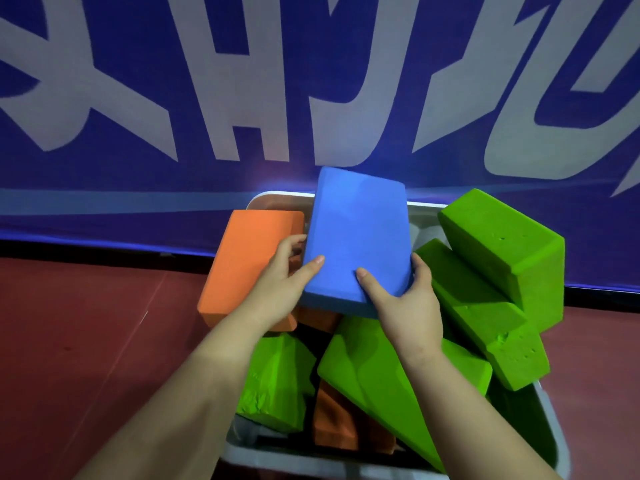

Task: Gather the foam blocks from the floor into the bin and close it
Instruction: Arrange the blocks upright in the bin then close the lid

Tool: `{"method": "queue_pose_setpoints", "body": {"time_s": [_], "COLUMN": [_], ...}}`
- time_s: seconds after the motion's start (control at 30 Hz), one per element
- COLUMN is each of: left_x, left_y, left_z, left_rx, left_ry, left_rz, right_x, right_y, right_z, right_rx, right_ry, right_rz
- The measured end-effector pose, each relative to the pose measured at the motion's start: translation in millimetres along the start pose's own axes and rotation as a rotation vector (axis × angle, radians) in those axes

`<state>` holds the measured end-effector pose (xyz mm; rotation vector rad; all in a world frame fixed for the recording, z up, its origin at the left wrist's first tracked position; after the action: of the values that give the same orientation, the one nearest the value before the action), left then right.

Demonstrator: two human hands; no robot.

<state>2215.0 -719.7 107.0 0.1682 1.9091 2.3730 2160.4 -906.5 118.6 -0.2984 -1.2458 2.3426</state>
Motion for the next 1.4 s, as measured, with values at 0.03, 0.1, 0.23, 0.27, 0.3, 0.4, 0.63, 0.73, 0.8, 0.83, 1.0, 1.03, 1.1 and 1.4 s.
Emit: {"method": "queue_pose_setpoints", "body": {"time_s": [0.03,0.1,0.23,0.27,0.3,0.4,0.63,0.73,0.8,0.83,1.0,1.03,1.1,1.4], "left_x": [0.6,3.3,12.8,15.7,18.3,21.7,18.4,16.1,13.4,11.3,-0.9,-5.0,-14.8,-41.2], "left_y": [3.3,8.6,5.8,1.6,-3.8,-28.1,-39.3,-30.7,-19.4,-13.5,25.7,37.3,64.2,160.0], "left_z": [6.3,25.9,77.5,88.4,96.7,108.2,107.9,110.9,110.2,108.7,85.5,76.0,50.8,-115.1], "left_rx": [0.028,0.079,0.137,0.14,0.136,0.108,0.016,-0.145,-0.238,-0.269,-0.672,-0.745,-0.834,-1.054], "left_ry": [0.019,0.088,0.228,0.256,0.28,0.299,0.247,0.272,0.283,0.282,0.241,0.212,0.132,-0.245], "left_rz": [-0.019,-0.055,-0.039,-0.017,0.008,0.131,0.212,0.197,0.16,0.144,0.062,0.028,-0.056,-0.379], "right_x": [1.2,4.6,15.6,19.2,22.8,32.0,30.3,27.0,23.8,22.0,13.3,10.5,4.3,-37.5], "right_y": [-7.6,-26.0,-65.0,-72.3,-76.6,-76.4,-64.5,-65.7,-67.2,-68.5,-78.5,-81.1,-85.4,-51.1], "right_z": [-3.2,-13.6,-44.6,-54.5,-64.7,-91.6,-98.4,-89.6,-81.0,-75.9,-42.8,-32.5,-7.3,134.7], "right_rx": [-0.01,-0.031,0.008,0.041,0.074,0.171,0.206,0.183,0.194,0.217,0.383,0.43,0.527,0.644], "right_ry": [-0.009,-0.035,-0.087,-0.106,-0.129,-0.215,-0.323,-0.319,-0.3,-0.284,-0.19,-0.148,-0.05,0.356], "right_rz": [0.015,0.048,0.153,0.18,0.201,0.225,0.205,0.206,0.217,0.233,0.372,0.408,0.475,0.443]}}
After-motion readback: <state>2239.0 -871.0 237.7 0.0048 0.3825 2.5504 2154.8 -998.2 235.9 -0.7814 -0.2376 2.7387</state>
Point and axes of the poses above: each hand's wrist, its own x-axis away from the middle knuckle, its own z-axis out of the back of the hand, y = z × x, the point moved 5 cm from there along -x, towards the middle knuckle, and after that the axes turned 3 degrees about x, right-handed, at the moved point
